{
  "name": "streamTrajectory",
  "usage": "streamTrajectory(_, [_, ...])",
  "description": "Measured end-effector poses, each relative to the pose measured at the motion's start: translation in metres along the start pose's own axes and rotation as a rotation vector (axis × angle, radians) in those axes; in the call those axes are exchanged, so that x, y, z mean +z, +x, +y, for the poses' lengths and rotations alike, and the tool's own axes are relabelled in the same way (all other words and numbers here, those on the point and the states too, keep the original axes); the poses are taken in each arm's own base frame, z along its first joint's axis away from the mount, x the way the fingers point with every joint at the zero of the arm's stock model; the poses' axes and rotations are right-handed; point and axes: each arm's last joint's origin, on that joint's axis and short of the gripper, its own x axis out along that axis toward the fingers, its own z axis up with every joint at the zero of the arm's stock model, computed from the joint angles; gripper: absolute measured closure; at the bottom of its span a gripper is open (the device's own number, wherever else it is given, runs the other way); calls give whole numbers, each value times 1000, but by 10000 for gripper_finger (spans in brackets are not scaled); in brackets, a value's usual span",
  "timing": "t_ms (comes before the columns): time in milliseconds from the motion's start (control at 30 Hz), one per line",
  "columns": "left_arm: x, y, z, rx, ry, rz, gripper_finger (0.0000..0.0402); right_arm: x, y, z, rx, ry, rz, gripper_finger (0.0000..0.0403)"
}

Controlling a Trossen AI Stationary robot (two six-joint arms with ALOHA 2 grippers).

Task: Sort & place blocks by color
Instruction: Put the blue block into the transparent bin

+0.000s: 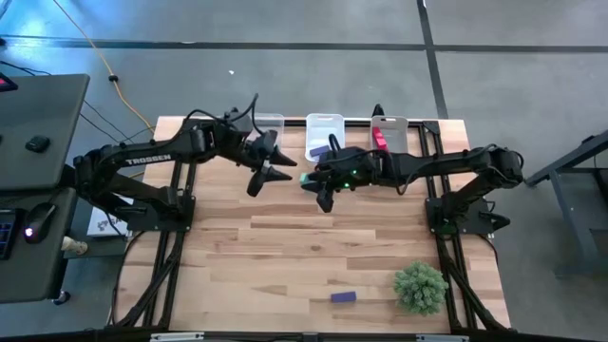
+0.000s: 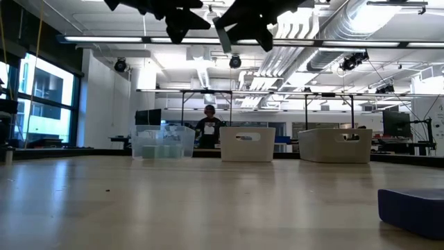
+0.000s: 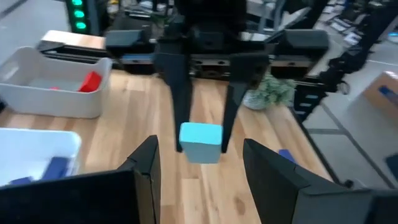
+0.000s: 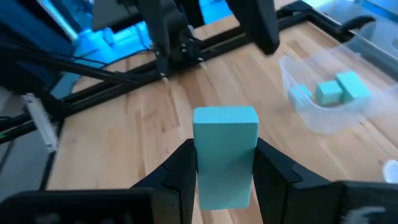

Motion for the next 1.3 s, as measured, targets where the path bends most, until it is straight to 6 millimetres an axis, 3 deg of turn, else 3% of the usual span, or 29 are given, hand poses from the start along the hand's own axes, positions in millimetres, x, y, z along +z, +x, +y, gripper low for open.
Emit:
streamTrajectory(667, [1, 4, -10, -34, -6, -6, 257, 12, -1, 6, 112, -7, -103, 303])
streamTrajectory(1300, [7, 4, -9, 10, -6, -61, 257, 17, -2, 5, 87, 52, -161, 303])
